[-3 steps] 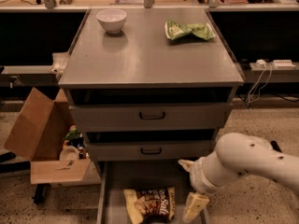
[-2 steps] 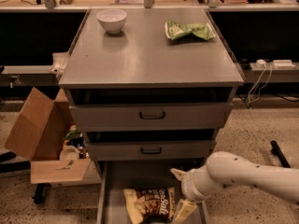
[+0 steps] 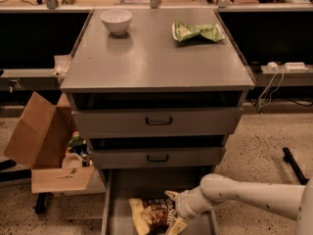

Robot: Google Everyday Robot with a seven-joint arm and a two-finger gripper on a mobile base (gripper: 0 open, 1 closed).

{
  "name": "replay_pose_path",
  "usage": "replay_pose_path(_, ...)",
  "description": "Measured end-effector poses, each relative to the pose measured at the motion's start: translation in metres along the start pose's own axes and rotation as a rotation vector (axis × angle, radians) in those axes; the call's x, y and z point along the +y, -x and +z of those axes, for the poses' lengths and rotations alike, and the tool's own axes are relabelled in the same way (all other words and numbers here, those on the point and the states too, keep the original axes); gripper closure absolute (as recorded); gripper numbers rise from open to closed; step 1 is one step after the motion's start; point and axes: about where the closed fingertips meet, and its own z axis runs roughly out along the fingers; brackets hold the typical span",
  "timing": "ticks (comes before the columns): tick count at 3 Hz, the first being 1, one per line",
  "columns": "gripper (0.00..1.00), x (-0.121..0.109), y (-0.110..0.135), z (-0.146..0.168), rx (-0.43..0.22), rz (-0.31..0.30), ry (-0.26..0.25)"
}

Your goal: Pick brown chip bag from bottom drawer and place on counter

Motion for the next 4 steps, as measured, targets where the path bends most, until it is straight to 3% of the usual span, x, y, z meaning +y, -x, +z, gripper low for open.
replay_pose_path(1,0.00,0.000,0.000,-0.001,0.001,-0.002,-0.001)
replay_pose_path(3,0.00,-0.054,-0.058,0.074,-0.022,-0.005,0.018)
replay_pose_path(4,0.00,-0.072,-0.069,0.106,-0.027,-0.008,0.037)
